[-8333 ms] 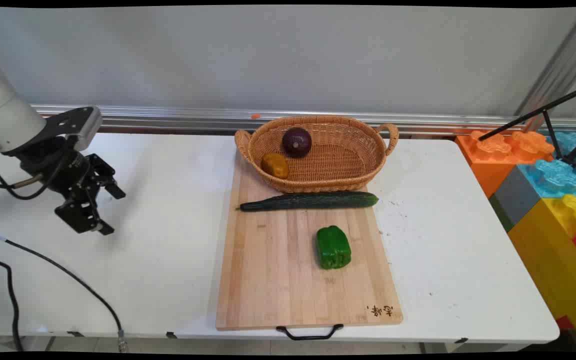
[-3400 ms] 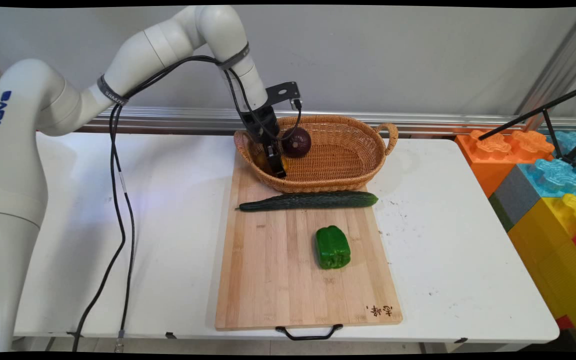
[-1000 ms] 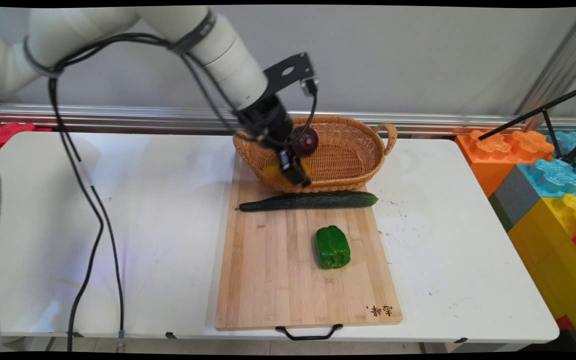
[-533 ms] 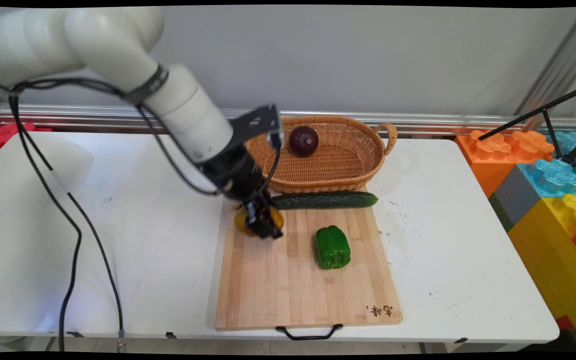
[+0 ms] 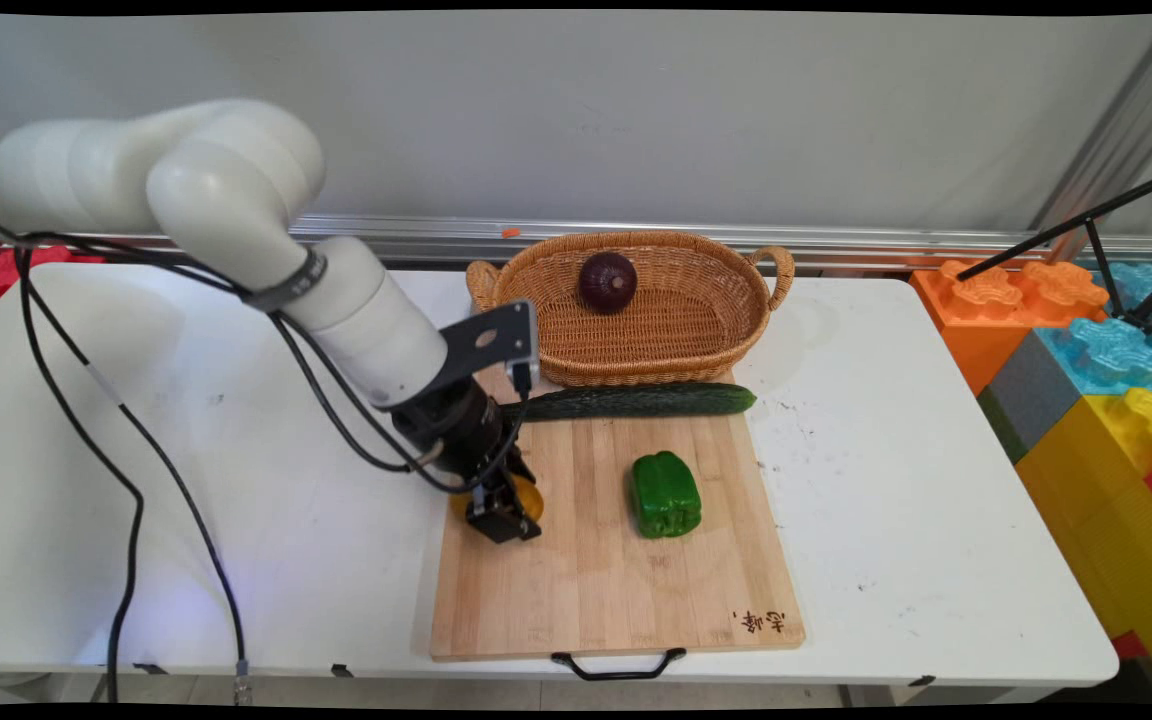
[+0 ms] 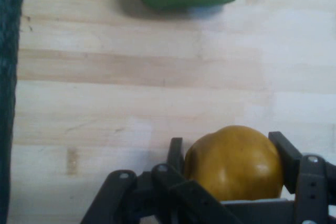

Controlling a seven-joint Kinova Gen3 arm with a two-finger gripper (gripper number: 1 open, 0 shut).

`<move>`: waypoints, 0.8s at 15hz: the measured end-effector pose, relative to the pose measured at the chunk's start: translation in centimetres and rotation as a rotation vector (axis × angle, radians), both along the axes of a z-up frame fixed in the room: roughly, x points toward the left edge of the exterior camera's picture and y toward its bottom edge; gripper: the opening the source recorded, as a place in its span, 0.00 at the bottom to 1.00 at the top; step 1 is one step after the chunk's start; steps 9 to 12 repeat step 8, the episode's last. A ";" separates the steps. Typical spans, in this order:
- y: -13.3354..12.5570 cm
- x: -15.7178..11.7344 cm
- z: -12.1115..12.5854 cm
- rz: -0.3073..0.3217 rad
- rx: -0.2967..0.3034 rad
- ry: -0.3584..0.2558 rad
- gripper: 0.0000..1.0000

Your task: Place the picked object on the cutting board

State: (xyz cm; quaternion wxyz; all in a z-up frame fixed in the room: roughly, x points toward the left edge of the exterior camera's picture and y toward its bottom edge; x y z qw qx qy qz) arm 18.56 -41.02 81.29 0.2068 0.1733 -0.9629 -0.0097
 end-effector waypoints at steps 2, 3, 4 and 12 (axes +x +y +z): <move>0.0 0.0 -0.9 -0.009 -0.009 0.001 0.00; 0.0 0.0 -1.2 -0.012 -0.013 0.003 0.00; -0.1 -0.1 -1.5 -0.016 -0.019 0.006 0.00; -0.3 -0.6 -1.9 -0.026 -0.032 0.020 1.00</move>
